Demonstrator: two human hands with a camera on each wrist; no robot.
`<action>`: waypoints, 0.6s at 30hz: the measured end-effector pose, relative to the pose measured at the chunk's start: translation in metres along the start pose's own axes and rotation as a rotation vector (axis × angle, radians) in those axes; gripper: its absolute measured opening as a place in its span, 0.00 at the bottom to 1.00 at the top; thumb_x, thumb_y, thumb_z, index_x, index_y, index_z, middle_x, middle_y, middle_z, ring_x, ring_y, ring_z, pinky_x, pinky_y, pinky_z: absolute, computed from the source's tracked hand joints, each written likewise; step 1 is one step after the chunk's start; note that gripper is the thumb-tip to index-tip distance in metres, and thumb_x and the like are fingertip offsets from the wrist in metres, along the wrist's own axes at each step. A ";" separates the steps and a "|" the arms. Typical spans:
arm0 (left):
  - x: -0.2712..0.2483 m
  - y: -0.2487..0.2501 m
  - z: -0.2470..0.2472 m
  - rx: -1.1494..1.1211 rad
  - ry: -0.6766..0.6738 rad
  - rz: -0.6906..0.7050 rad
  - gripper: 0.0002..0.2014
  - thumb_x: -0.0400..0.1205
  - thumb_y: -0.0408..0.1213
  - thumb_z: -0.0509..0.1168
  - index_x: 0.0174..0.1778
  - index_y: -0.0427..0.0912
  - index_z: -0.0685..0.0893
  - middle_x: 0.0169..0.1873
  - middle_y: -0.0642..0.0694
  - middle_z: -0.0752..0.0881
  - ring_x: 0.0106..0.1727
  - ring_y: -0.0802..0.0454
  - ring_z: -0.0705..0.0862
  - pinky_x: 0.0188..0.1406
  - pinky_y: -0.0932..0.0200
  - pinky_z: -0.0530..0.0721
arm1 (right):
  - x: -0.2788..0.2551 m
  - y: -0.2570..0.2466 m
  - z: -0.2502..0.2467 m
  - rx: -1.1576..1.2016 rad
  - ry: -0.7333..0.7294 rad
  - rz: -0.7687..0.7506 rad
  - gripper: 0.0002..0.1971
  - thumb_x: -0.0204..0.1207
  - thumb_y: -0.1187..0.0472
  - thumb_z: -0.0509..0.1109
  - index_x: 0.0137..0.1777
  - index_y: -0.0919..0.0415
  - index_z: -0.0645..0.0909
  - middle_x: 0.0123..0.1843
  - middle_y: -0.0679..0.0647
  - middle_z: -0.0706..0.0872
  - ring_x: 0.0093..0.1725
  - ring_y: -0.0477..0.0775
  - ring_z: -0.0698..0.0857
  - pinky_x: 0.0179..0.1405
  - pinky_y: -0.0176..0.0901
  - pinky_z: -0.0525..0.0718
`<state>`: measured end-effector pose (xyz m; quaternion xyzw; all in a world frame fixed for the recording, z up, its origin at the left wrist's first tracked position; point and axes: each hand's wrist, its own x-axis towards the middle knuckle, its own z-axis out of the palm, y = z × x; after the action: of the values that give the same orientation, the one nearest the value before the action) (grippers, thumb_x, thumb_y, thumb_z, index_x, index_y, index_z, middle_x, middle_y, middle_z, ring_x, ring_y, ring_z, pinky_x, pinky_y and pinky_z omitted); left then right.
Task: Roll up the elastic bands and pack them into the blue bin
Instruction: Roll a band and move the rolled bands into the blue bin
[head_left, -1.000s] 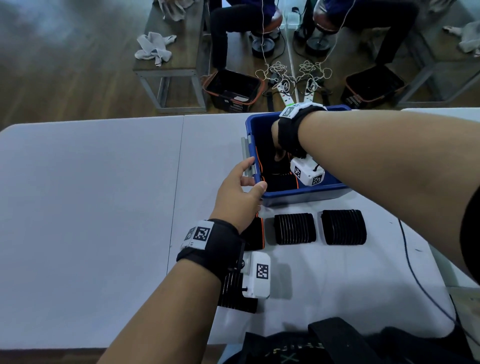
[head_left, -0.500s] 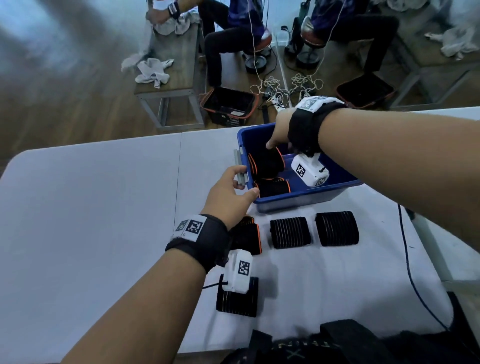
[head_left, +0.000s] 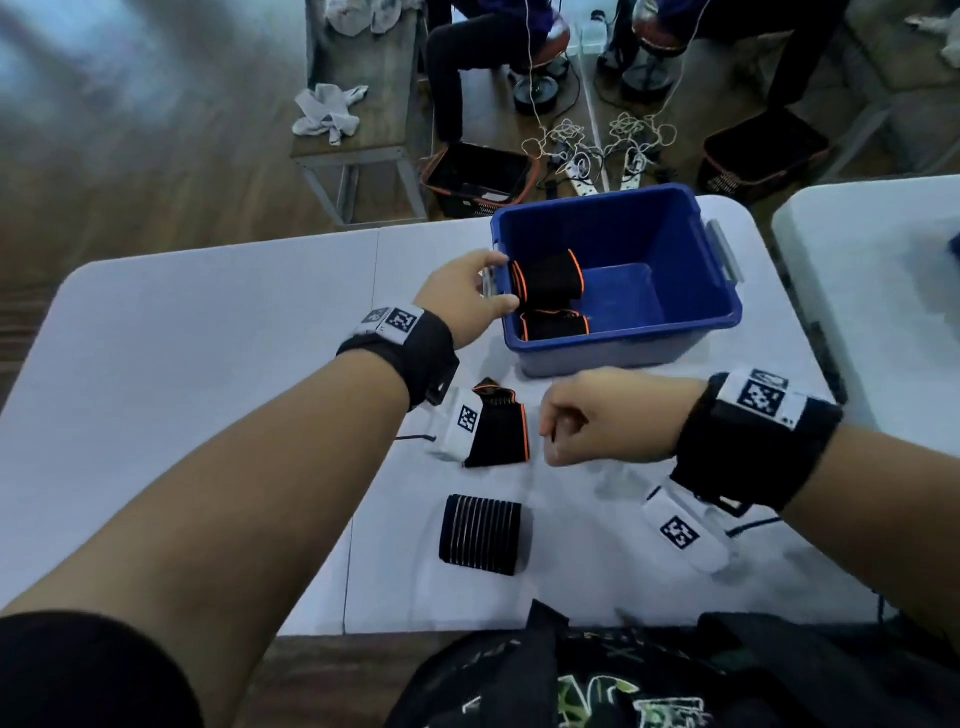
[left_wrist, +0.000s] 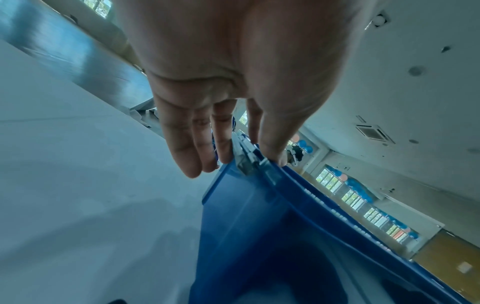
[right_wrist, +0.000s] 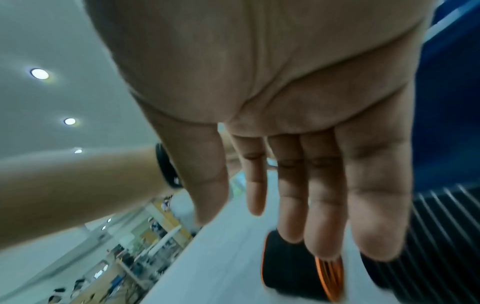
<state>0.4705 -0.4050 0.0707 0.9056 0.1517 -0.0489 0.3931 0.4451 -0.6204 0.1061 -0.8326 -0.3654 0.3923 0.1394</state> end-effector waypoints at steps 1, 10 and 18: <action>0.001 -0.001 0.000 -0.012 -0.002 -0.013 0.25 0.79 0.41 0.76 0.73 0.53 0.79 0.42 0.53 0.79 0.50 0.48 0.83 0.59 0.41 0.88 | 0.003 0.002 0.015 0.013 -0.048 -0.023 0.12 0.74 0.47 0.76 0.55 0.48 0.84 0.45 0.43 0.87 0.42 0.43 0.83 0.41 0.35 0.78; 0.000 0.003 0.003 -0.004 0.009 -0.054 0.26 0.81 0.41 0.74 0.75 0.52 0.77 0.48 0.40 0.87 0.44 0.49 0.84 0.54 0.42 0.91 | 0.040 -0.002 0.107 0.082 -0.071 -0.108 0.24 0.72 0.43 0.78 0.66 0.47 0.78 0.60 0.47 0.79 0.56 0.47 0.78 0.55 0.42 0.78; -0.001 0.004 0.005 -0.010 0.016 -0.091 0.27 0.81 0.41 0.73 0.77 0.54 0.76 0.59 0.34 0.86 0.46 0.45 0.87 0.44 0.42 0.93 | 0.047 -0.014 0.129 0.091 -0.081 -0.140 0.26 0.67 0.56 0.80 0.58 0.44 0.68 0.58 0.54 0.82 0.49 0.55 0.83 0.51 0.56 0.86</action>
<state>0.4709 -0.4112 0.0706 0.8962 0.1960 -0.0589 0.3937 0.3608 -0.5844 0.0034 -0.7813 -0.4100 0.4309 0.1893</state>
